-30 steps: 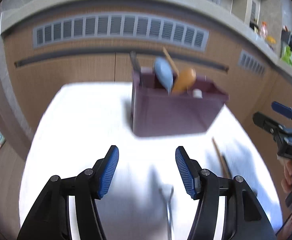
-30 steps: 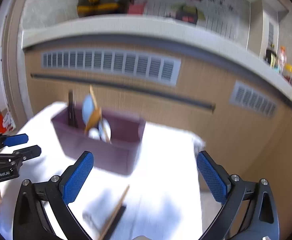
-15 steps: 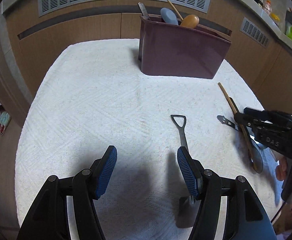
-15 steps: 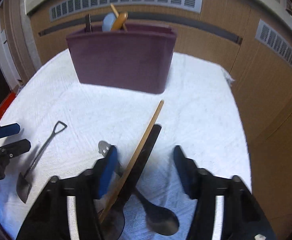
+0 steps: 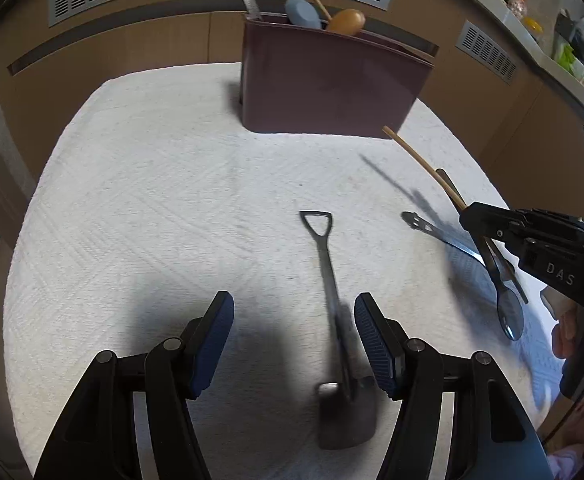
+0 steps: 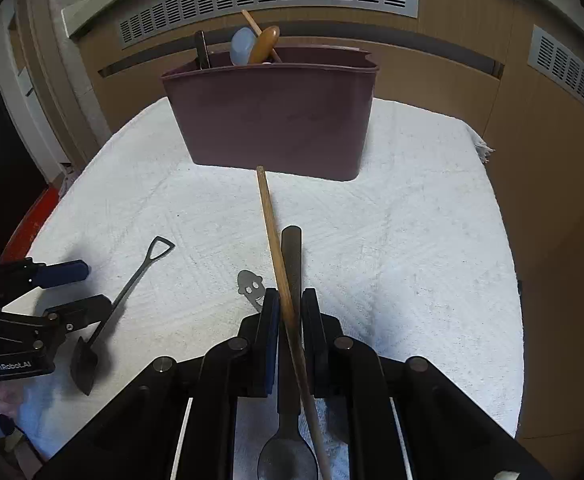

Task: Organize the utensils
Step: 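Grasp the small metal shovel with the left tool while the right tool grasps the dark-handled spoon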

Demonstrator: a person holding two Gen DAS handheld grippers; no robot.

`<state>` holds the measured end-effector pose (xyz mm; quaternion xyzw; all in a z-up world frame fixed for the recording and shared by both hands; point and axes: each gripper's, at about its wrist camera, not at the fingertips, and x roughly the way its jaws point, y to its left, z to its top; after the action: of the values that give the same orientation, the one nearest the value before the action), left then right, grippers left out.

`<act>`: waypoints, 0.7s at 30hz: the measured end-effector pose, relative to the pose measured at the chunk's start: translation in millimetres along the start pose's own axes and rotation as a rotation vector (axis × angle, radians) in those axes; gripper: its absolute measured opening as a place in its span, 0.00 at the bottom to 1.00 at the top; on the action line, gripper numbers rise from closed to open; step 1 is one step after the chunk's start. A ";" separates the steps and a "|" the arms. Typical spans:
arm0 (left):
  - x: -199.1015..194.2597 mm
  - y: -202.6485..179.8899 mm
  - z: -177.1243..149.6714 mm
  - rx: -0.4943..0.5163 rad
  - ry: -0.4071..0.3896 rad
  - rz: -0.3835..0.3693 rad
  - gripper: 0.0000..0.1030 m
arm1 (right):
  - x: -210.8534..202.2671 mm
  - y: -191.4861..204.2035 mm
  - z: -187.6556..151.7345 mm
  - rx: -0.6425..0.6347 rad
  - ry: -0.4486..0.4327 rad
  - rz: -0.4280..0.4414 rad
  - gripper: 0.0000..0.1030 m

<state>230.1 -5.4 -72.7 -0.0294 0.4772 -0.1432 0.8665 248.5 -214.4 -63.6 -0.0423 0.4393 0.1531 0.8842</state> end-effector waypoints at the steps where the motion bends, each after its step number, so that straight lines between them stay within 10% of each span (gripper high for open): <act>1: 0.7 -2.4 1.5 0.004 0.003 -0.011 0.62 | -2.4 -0.5 -1.5 0.006 0.001 0.012 0.09; 8: 14.3 -18.9 16.2 0.048 0.056 -0.029 0.32 | -4.5 -2.5 -14.7 0.018 0.023 0.053 0.09; 21: 39.0 -33.7 52.0 0.126 0.109 0.039 0.10 | -8.5 2.9 -22.0 -0.022 0.020 0.100 0.21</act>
<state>285.8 -52.9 -70.1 0.0422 0.5141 -0.1575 0.8421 226.0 -218.3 -70.2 -0.0315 0.4481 0.2016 0.8704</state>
